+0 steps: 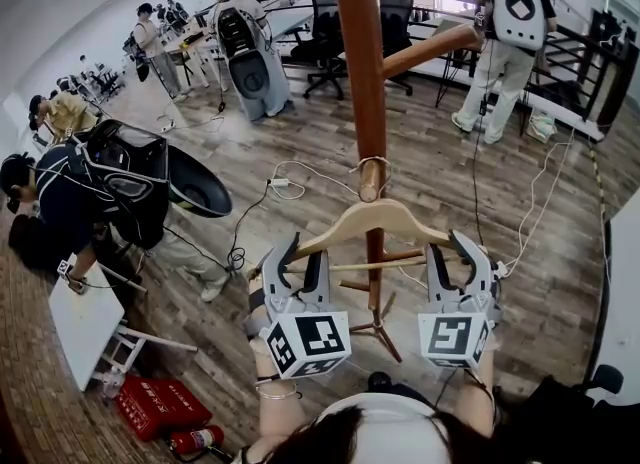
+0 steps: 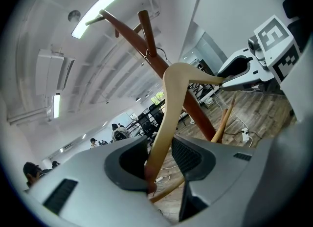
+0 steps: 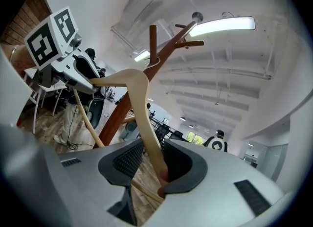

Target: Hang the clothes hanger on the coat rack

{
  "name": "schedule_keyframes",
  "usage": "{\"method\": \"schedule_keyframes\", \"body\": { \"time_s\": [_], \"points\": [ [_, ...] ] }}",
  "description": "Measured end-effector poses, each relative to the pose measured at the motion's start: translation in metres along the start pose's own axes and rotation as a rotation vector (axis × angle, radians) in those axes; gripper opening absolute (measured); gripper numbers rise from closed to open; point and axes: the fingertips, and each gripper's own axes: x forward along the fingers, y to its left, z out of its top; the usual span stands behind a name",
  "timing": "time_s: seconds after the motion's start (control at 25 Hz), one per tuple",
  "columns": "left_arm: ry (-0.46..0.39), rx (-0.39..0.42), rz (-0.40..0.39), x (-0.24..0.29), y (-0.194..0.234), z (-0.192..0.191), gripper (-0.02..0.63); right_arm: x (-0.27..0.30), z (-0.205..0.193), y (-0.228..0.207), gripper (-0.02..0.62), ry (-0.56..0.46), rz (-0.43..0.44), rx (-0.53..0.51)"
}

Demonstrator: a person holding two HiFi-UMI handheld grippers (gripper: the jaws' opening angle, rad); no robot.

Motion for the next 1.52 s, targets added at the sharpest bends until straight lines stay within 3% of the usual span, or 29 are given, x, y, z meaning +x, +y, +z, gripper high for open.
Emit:
{"method": "schedule_keyframes", "body": {
  "time_s": [1.52],
  "points": [
    [-0.077, -0.043, 0.036, -0.017, 0.010, -0.007, 0.169, -0.004, 0.011, 0.011, 0.158, -0.037, -0.028, 0.028]
  ]
}}
